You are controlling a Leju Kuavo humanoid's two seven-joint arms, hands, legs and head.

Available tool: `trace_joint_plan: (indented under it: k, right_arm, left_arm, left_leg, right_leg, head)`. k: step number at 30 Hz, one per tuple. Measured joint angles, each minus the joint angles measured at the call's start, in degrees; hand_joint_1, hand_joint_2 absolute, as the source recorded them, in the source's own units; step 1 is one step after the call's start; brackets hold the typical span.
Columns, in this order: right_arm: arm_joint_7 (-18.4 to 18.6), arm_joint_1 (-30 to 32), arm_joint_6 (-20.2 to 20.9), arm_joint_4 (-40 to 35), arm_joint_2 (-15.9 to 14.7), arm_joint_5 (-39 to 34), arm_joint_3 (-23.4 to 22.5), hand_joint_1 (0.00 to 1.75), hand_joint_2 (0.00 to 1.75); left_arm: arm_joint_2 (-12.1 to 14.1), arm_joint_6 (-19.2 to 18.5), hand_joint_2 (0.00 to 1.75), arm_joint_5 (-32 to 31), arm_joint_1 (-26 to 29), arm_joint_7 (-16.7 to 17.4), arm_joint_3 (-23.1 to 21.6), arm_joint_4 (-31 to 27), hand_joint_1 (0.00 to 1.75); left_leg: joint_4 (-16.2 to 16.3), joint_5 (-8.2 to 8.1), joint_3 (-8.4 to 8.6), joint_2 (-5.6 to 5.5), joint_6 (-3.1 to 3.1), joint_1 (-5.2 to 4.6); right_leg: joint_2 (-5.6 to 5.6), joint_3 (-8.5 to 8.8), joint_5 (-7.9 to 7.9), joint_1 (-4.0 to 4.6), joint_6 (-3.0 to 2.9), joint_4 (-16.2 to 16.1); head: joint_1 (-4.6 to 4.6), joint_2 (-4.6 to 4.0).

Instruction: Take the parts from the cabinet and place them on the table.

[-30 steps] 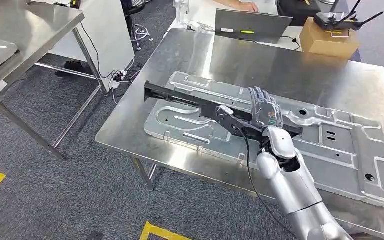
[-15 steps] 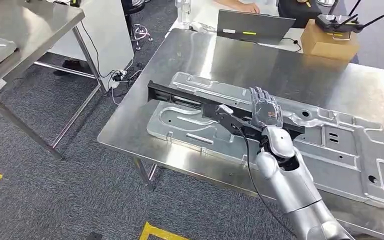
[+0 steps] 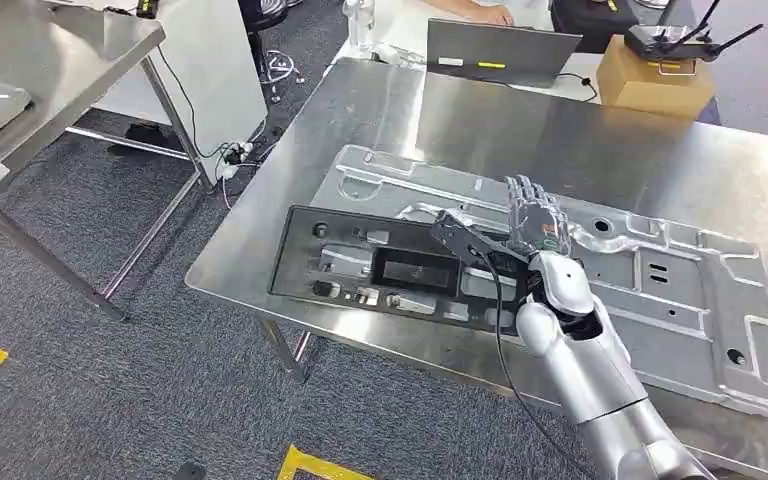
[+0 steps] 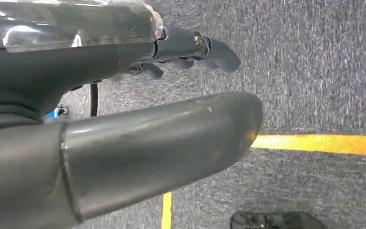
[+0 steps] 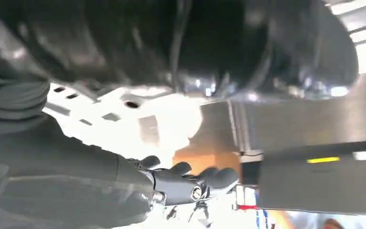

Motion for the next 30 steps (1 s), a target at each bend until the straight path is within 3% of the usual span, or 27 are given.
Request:
trace_joint_plan:
  k: [1,3,4,5,6,7,9,10,13,15,17,19,20,21,22,24,25,26,29,30]
  right_arm:
    - [0.1,-0.1,-0.2,0.2,0.0,0.2,0.0,0.00,0.00]
    - [0.4,0.1,-1.0,0.7,0.0,1.3,0.0,0.00,0.00]
    - [0.7,0.5,-1.7,1.1,0.0,2.1,0.0,0.00,1.75]
    - [0.9,0.9,-2.4,1.5,0.0,2.8,0.1,0.00,1.75]
    - [1.0,1.3,-2.7,1.8,0.0,3.2,0.2,0.00,1.75]
    - [1.0,1.6,-3.1,2.1,0.0,3.4,0.2,0.00,1.75]
    - [1.1,1.8,-3.5,2.6,0.1,4.2,0.3,0.00,1.75]
    - [1.2,2.0,-3.8,3.0,0.1,4.6,0.3,0.00,1.75]
    - [1.3,3.3,-4.9,4.4,0.2,5.3,0.3,0.00,1.75]
    - [1.3,4.0,-5.7,5.1,0.2,5.5,0.3,0.00,1.75]
    - [1.3,4.1,-7.1,5.8,0.2,6.0,0.3,0.00,1.75]
    - [1.1,4.6,-7.5,6.2,0.3,6.2,0.3,0.00,1.75]
    - [0.9,4.9,-7.7,6.3,0.3,6.3,0.3,0.00,1.75]
    - [0.9,4.9,-7.9,6.3,0.3,6.4,0.3,0.00,1.75]
    - [0.7,4.8,-7.9,6.3,0.3,6.7,0.1,0.00,1.75]
    - [0.5,5.0,-7.7,6.3,0.3,7.2,-0.2,0.00,1.75]
    - [0.4,4.9,-7.8,6.3,0.3,7.3,-0.4,0.00,1.75]
    - [0.2,4.9,-7.8,6.2,0.4,7.4,-0.5,0.00,1.75]
    - [0.0,5.3,-8.0,5.7,0.6,8.0,-0.6,0.00,1.75]
    - [0.0,5.4,-8.1,5.4,0.6,8.2,-0.7,0.00,1.75]
  left_arm:
    - [0.0,0.0,0.00,0.0,0.0,0.0,0.0,0.0,0.00]
    - [0.0,0.2,0.00,-0.1,-0.1,0.0,0.0,0.0,0.00]
    - [0.0,0.2,0.00,-0.1,-0.1,0.0,0.0,0.0,0.00]
    - [0.0,0.2,0.00,-0.1,0.0,0.0,0.0,0.0,0.00]
    - [0.0,0.2,0.00,-0.1,0.1,0.0,0.0,0.0,0.00]
    - [0.0,0.2,0.00,-0.1,0.1,0.0,0.0,0.0,0.00]
    - [0.1,0.2,0.00,-0.1,-0.1,0.0,0.0,0.0,0.00]
    - [0.1,0.2,0.00,-0.1,-0.2,0.0,0.0,0.0,0.00]
    - [0.0,0.2,0.00,-0.2,-0.2,-0.1,0.0,0.0,0.00]
    - [0.0,0.2,0.00,-0.3,-0.1,-0.1,0.0,0.0,0.00]
    - [0.0,0.2,0.00,-0.2,-0.2,-0.2,0.0,0.0,0.00]
    - [0.0,0.2,0.00,-0.1,-0.2,-0.3,0.0,0.0,0.00]
    - [0.0,0.2,0.00,-0.1,-0.2,-0.4,0.0,0.0,0.00]
    - [0.0,0.2,0.00,-0.1,-0.2,-0.4,0.0,0.0,0.00]
    - [0.0,0.2,0.00,0.1,-0.2,-0.5,0.0,0.0,0.00]
    - [0.0,0.2,0.00,0.3,-0.2,-0.6,0.0,0.0,0.00]
    - [0.0,0.2,0.00,0.5,-0.2,-0.7,0.0,0.0,0.00]
    - [-0.1,0.1,0.00,0.7,-0.2,-0.9,0.0,0.0,0.00]
    - [-0.1,0.0,0.00,0.9,-0.1,-1.1,0.0,0.0,0.00]
    - [-0.1,0.0,0.00,0.9,-0.1,-1.2,0.0,0.0,0.00]
  left_leg:
    - [2.1,-1.54,-0.84,0.00,-0.11,-0.08]
    - [10.7,-5.91,-4.78,-0.02,-0.44,-0.08]
    - [14.9,-7.44,-6.82,-0.02,-0.58,-0.08]
    - [17.1,-7.70,-7.93,0.00,-0.64,-0.08]
    - [16.4,-6.48,-7.66,0.00,-0.60,-0.08]
    - [13.0,-4.20,-6.10,0.00,-0.47,-0.08]
    - [2.5,0.84,-0.96,-0.01,0.07,-0.10]
    - [0.5,0.00,0.28,-0.07,0.34,-0.37]
    - [-0.1,0.25,0.25,-0.17,0.87,-0.70]
    - [-1.0,0.86,0.53,-0.01,1.76,-0.03]
    - [-1.2,1.00,0.55,0.10,2.31,-0.09]
    - [-1.1,0.94,0.54,0.22,2.42,-0.10]
    - [-1.1,0.93,0.55,0.22,2.42,-0.10]
    - [-1.1,0.87,0.61,0.21,2.41,-0.09]
    - [-1.0,0.79,0.73,0.18,2.34,-0.07]
    - [-0.9,0.54,1.08,-0.01,2.07,-0.01]
    - [-0.8,0.43,1.09,-0.03,1.89,-0.01]
    - [-0.5,0.39,0.84,-0.06,1.39,-0.42]
    - [-0.8,0.87,0.82,-0.08,0.50,-0.18]
    - [-0.6,0.39,0.72,-0.10,0.07,-0.14]
  right_leg:
    - [0.04,0.20,0.10,0.03,-0.57,-0.3]
    - [-0.01,0.18,0.03,0.16,-0.81,-0.2]
    - [-0.08,0.18,-0.03,0.28,-0.91,-0.2]
    - [-0.08,0.17,-0.07,0.36,-0.95,-0.1]
    - [-0.06,0.18,-0.12,0.40,-0.99,0.0]
    - [-0.01,0.20,-0.21,0.43,-0.95,0.1]
    - [0.12,0.26,-0.51,0.46,-0.63,0.5]
    - [0.15,0.14,-0.67,0.71,-0.36,0.7]
    - [0.16,0.04,-0.50,0.76,0.32,0.6]
    - [0.21,-0.06,-0.99,0.66,0.98,0.9]
    - [0.17,-2.27,-4.39,0.49,1.42,5.8]
    - [0.14,-6.63,-8.38,0.19,1.87,15.0]
    - [0.13,-8.01,-8.81,0.02,2.03,17.7]
    - [0.10,-8.13,-7.82,-0.17,2.16,17.6]
    - [0.04,-6.76,-5.48,-0.28,2.16,14.7]
    - [-0.07,-1.68,-0.36,-0.40,1.82,4.5]
    - [-0.10,-0.31,-0.19,-0.37,1.54,1.2]
    - [-0.05,-0.01,-0.29,0.04,1.37,0.6]
    - [0.18,-0.34,-0.08,0.43,1.01,1.0]
    - [0.15,-0.22,0.12,-0.14,0.41,0.1]
  head:
    - [-0.04,0.00]
    - [-0.06,0.00]
    - [-0.04,0.00]
    - [-0.04,0.00]
    - [-0.04,0.00]
    - [-0.04,0.00]
    - [-0.04,0.00]
    - [-0.04,0.00]
    - [0.00,0.00]
    - [-0.02,0.00]
    - [0.02,0.00]
    - [0.02,0.00]
    - [0.02,0.00]
    - [0.02,0.00]
    - [0.02,0.00]
    - [0.05,0.00]
    - [0.05,0.00]
    - [0.00,0.00]
    - [0.00,0.00]
    - [-0.02,0.00]
